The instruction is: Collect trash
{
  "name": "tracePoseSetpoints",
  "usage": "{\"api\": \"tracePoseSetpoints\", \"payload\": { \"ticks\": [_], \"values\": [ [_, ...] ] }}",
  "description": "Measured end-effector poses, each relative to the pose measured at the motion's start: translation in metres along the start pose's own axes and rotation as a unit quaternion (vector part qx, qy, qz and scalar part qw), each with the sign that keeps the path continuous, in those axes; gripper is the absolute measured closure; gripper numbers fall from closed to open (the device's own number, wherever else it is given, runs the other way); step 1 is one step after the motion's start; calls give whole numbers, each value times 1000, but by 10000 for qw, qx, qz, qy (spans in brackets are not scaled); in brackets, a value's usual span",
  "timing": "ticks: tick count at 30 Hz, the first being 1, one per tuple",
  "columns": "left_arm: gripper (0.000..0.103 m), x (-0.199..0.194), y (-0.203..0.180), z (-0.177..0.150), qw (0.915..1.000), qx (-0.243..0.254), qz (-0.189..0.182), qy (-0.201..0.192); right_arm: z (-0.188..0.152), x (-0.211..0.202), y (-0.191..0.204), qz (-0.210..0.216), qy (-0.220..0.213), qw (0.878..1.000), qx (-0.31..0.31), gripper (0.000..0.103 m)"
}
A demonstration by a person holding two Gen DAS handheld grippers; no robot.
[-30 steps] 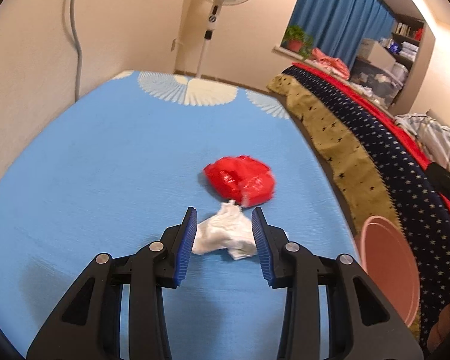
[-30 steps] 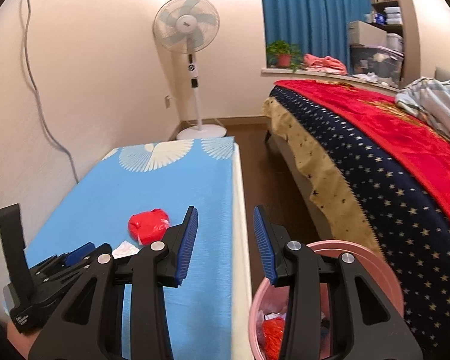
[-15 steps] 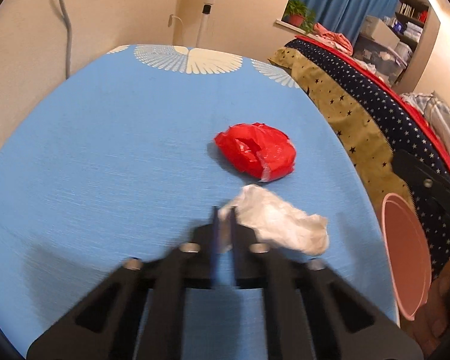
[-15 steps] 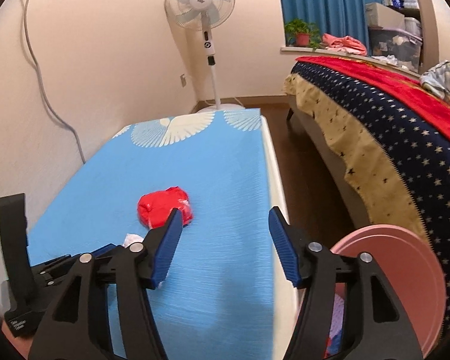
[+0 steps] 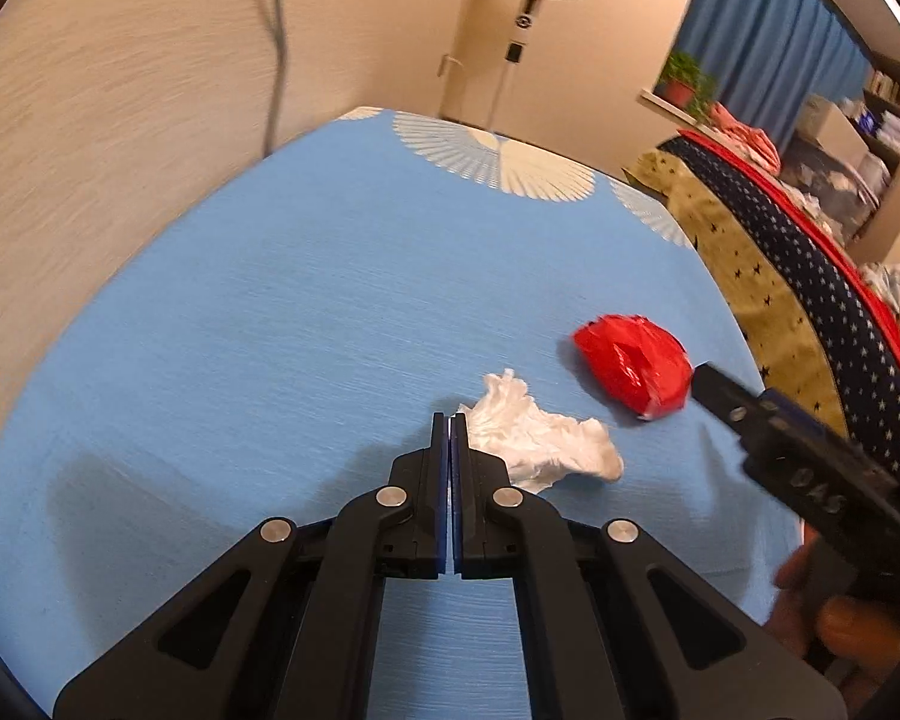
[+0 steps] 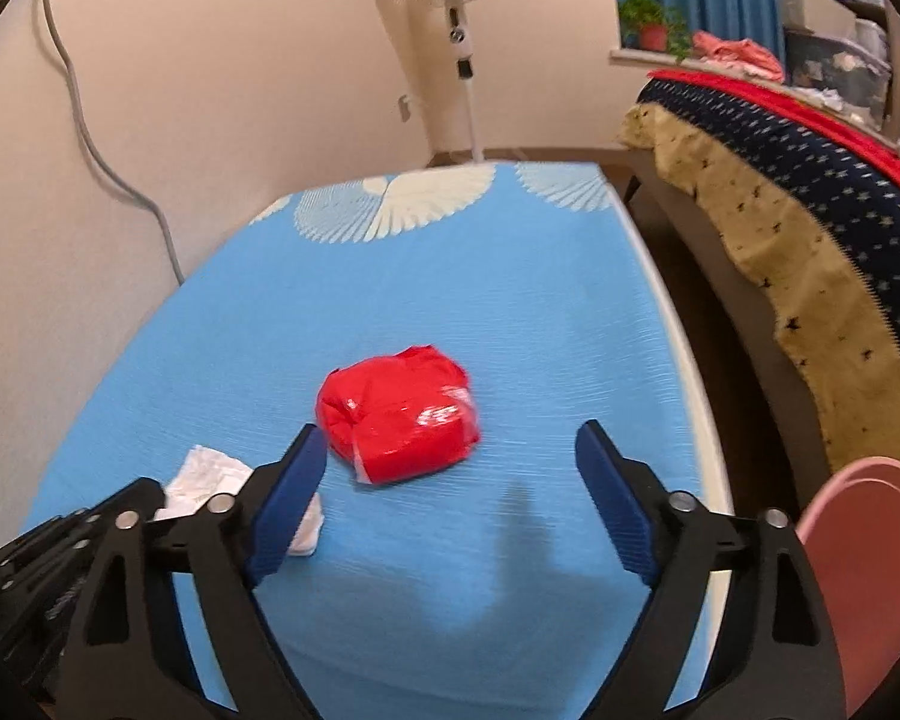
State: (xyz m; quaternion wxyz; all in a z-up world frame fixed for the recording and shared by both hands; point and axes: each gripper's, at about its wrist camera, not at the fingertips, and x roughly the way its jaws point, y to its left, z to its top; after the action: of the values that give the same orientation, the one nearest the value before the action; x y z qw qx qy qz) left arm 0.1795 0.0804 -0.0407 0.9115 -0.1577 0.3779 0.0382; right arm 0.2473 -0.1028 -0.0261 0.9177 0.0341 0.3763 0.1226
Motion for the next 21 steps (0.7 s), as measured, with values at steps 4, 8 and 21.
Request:
{"api": "tracePoseSetpoints", "payload": {
  "ticks": [4, 8, 21],
  "values": [
    [74, -2, 10, 3, 9995, -294, -67, -73, 0, 18, 2, -31, 245, 9997, -24, 17],
    [59, 0, 8, 2, 9992, -312, -219, -87, 2, 25, -3, -17, 325, 9994, 114, 17],
    [73, 21, -3, -4, 9985, -85, -436, 335, 0, 30, 2, 245, 463, 9986, 15, 74]
  ]
}}
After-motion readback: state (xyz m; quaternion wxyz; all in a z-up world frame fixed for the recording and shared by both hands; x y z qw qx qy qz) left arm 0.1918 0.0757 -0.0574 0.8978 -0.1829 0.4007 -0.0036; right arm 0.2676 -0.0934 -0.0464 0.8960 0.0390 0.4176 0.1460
